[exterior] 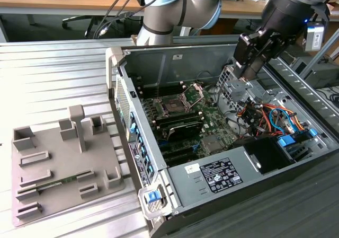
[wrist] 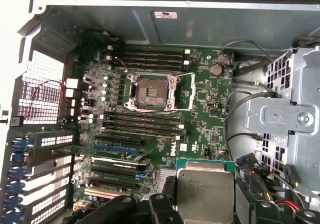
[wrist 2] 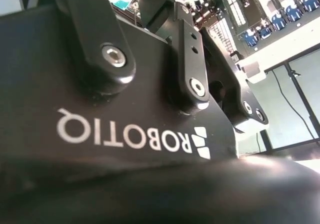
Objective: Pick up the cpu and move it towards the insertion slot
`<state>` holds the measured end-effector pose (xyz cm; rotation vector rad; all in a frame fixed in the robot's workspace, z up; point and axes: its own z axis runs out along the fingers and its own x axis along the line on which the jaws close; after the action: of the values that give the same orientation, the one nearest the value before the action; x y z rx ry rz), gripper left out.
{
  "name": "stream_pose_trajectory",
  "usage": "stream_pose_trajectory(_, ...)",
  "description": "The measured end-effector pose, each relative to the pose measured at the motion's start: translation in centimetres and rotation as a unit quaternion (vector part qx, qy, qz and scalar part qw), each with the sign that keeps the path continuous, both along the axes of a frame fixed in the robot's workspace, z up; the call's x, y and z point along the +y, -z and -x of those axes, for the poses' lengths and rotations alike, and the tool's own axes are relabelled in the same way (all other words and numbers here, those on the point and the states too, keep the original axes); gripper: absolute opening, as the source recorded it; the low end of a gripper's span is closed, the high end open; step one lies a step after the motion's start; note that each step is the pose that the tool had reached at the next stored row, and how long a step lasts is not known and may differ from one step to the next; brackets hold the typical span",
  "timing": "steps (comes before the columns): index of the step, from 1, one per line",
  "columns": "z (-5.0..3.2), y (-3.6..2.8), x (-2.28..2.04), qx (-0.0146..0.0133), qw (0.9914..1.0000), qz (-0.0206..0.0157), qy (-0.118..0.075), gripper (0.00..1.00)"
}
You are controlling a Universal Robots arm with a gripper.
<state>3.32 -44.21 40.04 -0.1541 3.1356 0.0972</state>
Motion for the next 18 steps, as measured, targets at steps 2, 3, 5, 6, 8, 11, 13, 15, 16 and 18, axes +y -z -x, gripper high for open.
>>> stream_pose_trajectory(2, -0.22, 0.00, 0.00, 0.0000, 1.00000, 0.0000, 0.000, 0.55)
stream_pose_trajectory(3, -0.29, 0.00, 0.00, 0.0000, 1.00000, 0.0000, 0.000, 0.55)
stream_pose_trajectory(5, -0.46, 0.00, 0.00, 0.0000, 1.00000, 0.0000, 0.000, 0.55)
stream_pose_trajectory(6, -0.52, 0.00, 0.00, 0.0000, 1.00000, 0.0000, 0.000, 0.55)
stream_pose_trajectory(8, -0.68, 0.00, 0.00, 0.0000, 1.00000, -0.0001, 0.000, 0.55)
stream_pose_trajectory(11, -0.92, 0.00, 0.00, 0.0000, 1.00000, 0.0000, 0.000, 0.55)
stream_pose_trajectory(13, -1.06, 0.00, 0.00, 0.0000, 1.00000, 0.0000, 0.000, 0.55)
stream_pose_trajectory(15, -1.21, 0.00, 0.00, 0.0000, 1.00000, 0.0000, 0.000, 0.55)
stream_pose_trajectory(16, -1.28, 0.00, 0.00, 0.0000, 1.00000, 0.0000, 0.000, 0.55)
stream_pose_trajectory(18, -1.44, 0.00, 0.00, 0.0000, 1.00000, 0.0000, 0.000, 0.55)
